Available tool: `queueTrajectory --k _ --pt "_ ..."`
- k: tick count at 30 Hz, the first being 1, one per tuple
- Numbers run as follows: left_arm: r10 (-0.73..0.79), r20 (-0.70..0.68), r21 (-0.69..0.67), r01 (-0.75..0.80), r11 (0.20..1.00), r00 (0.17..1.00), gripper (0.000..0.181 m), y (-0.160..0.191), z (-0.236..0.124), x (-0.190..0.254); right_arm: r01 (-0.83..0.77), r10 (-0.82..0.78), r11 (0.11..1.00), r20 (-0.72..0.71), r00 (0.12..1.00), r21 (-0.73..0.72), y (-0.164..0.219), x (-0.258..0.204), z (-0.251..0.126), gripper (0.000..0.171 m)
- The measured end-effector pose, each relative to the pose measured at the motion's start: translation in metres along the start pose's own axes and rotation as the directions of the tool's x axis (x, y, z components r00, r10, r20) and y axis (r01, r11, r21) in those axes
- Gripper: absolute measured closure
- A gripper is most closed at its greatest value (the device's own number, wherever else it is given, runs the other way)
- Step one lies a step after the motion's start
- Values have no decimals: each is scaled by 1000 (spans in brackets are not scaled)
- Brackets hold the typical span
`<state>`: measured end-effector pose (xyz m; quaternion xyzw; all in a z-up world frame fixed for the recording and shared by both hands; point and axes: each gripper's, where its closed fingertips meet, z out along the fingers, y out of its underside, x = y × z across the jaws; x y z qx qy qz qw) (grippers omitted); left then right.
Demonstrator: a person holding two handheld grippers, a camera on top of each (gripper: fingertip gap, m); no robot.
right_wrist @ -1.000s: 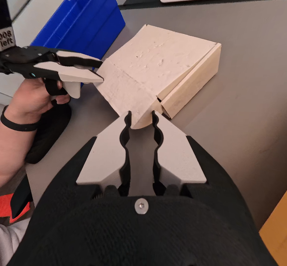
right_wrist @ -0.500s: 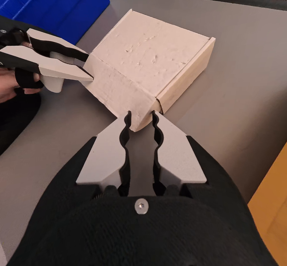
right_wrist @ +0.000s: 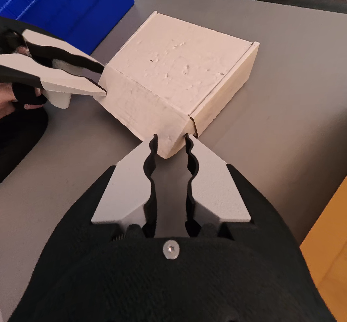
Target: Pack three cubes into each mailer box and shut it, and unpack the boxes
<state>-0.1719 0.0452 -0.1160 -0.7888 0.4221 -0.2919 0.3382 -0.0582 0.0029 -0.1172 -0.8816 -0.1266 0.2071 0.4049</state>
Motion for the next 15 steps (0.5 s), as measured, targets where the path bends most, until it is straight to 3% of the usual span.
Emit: queueTrajectory --k 8,15 --pt "-39 -60 13 40 999 997 131 2 3 -3 30 -30 1000 -14 999 0 -1 5 -2 138" --pt "-57 -61 -12 57 998 997 140 5 1 3 83 -83 997 -29 996 -7 0 2 1 140"
